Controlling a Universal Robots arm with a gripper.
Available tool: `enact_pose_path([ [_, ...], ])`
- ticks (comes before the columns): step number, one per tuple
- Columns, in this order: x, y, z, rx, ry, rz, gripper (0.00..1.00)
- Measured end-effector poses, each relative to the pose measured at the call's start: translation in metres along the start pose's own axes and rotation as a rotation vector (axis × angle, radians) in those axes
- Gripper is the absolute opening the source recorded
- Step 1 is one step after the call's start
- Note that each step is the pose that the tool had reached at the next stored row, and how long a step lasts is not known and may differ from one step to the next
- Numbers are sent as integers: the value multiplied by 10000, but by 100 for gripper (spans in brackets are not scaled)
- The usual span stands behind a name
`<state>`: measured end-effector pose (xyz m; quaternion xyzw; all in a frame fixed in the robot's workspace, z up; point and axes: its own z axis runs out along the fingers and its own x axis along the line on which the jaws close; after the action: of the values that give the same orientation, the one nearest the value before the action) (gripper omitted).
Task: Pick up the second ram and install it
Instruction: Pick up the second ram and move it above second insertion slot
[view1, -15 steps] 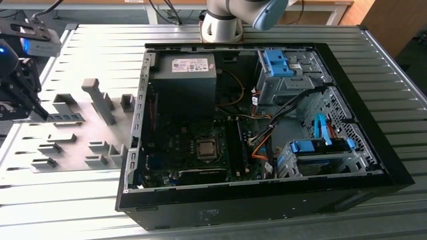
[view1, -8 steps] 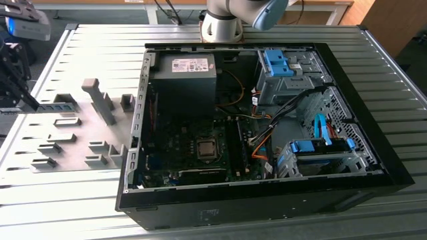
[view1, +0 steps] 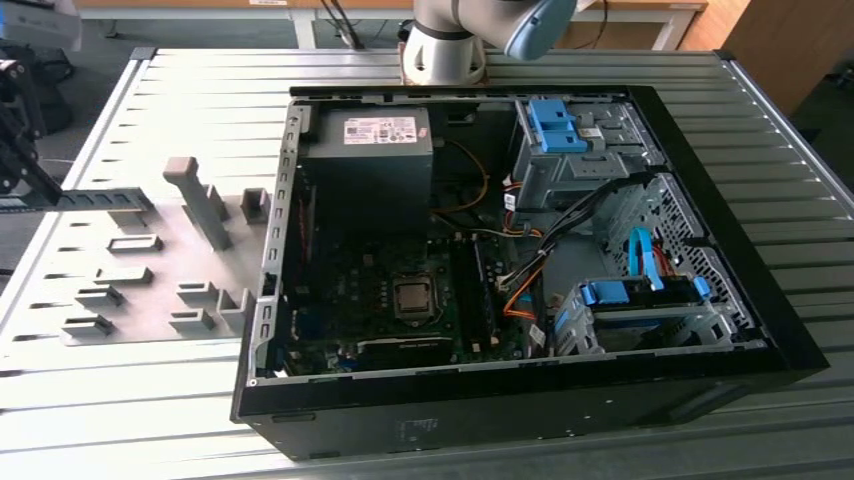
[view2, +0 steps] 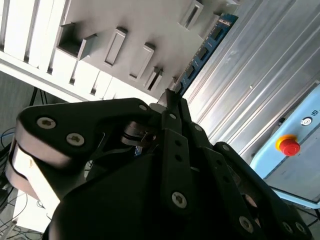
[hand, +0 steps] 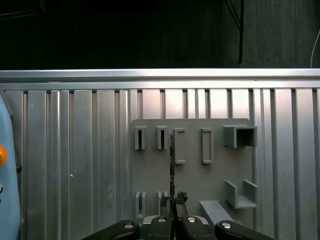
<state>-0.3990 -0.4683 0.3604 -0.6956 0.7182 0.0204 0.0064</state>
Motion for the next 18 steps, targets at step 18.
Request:
enact_pose_path([
  [18,-19,0,-483,-3,11,0,14],
])
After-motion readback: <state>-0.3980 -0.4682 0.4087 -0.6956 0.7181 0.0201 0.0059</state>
